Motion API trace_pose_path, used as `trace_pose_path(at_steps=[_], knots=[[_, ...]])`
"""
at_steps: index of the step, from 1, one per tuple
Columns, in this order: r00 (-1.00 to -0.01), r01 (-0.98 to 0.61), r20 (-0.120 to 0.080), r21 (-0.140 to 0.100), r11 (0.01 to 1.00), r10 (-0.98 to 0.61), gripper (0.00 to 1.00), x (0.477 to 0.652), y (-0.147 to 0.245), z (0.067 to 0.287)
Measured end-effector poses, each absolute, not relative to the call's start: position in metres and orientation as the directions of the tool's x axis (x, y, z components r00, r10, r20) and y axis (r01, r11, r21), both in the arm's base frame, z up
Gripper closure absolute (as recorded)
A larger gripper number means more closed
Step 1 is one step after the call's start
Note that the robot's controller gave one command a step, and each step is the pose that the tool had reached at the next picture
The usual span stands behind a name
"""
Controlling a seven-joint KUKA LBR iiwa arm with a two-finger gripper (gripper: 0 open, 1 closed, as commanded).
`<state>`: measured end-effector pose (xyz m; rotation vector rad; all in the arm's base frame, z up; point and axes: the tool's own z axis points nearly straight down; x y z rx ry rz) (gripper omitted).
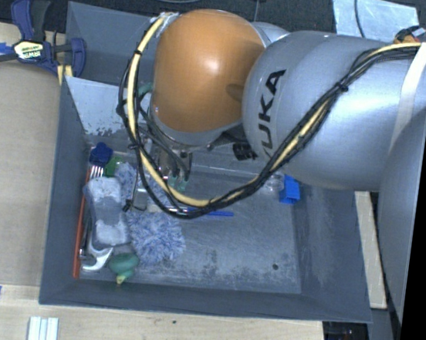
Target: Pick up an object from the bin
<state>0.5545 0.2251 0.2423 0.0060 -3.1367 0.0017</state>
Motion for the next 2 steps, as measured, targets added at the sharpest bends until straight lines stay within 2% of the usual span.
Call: trace_pose_path(at_steps=[1,2], knots=[[-1.000,0.001,-0.003,0.001,1.000,0.001,0.00,0.556,0.224,0.248],[-0.999,0.054,-0.006,0.004,0.999,0.054,0.00,0.605,0.219,0.102]])
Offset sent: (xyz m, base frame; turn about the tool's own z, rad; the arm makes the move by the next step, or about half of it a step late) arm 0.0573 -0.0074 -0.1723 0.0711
